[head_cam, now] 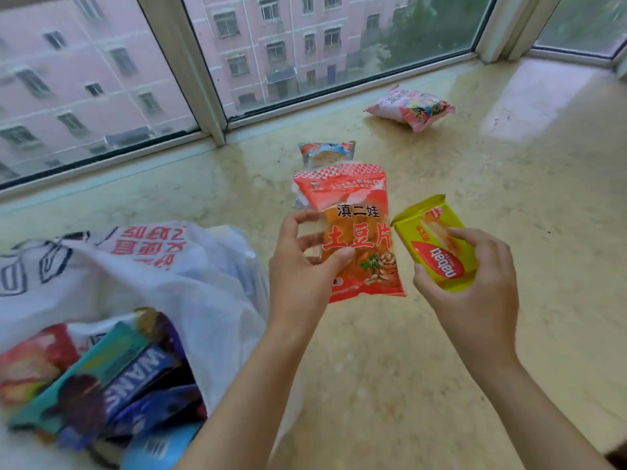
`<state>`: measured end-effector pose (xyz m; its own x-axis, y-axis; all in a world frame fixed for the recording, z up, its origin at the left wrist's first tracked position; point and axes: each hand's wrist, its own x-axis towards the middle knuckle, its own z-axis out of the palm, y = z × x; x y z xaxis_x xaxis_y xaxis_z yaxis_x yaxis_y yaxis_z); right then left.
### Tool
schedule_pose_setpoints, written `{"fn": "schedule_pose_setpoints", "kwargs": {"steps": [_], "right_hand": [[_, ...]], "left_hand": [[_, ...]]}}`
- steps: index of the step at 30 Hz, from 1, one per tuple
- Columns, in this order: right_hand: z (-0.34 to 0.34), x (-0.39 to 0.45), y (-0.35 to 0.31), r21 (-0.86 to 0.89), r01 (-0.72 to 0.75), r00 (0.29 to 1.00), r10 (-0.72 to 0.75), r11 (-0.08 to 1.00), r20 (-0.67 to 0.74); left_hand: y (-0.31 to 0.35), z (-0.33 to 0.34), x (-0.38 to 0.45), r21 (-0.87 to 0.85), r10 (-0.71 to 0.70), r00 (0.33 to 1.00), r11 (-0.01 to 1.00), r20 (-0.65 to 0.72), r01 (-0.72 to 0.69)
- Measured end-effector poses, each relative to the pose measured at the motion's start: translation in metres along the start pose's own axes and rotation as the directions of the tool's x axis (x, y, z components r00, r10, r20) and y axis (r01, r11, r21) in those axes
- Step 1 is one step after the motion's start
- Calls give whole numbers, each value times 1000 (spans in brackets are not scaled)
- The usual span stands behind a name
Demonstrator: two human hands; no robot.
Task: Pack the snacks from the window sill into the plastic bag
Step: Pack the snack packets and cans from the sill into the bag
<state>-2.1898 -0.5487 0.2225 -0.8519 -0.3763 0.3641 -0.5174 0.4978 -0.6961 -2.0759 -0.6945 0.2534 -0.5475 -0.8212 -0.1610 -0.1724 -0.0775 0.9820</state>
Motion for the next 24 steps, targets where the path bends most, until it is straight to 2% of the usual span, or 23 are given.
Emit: {"fn": "schedule_pose_setpoints", "kwargs": {"steps": [6, 10, 15, 18, 22, 24], "right_hand": [[-3, -58, -57, 103, 29, 996, -38, 994, 84], [11, -93, -95, 213, 38, 985, -73, 976, 158], [35, -143, -148, 391, 0, 953, -119, 920, 280], [53, -179, -176, 469, -7, 909, -189, 883, 371], [85, -214, -191, 419, 73, 820, -294, 905, 491], [97, -217, -186, 351, 133, 814, -304, 927, 495]], "left_hand": [[17, -80, -70, -67, -14, 998, 998, -68, 9], [9, -133, -104, -99, -20, 981, 995, -192, 1], [-12, -200, -137, -72, -35, 924, 997, -381, 8], [-31, -232, -148, -25, 2, 880, 1000, -475, -16], [-56, -258, -149, 78, 44, 851, 997, -524, -4], [-63, -262, -145, 132, 68, 849, 991, -524, 2]]}}
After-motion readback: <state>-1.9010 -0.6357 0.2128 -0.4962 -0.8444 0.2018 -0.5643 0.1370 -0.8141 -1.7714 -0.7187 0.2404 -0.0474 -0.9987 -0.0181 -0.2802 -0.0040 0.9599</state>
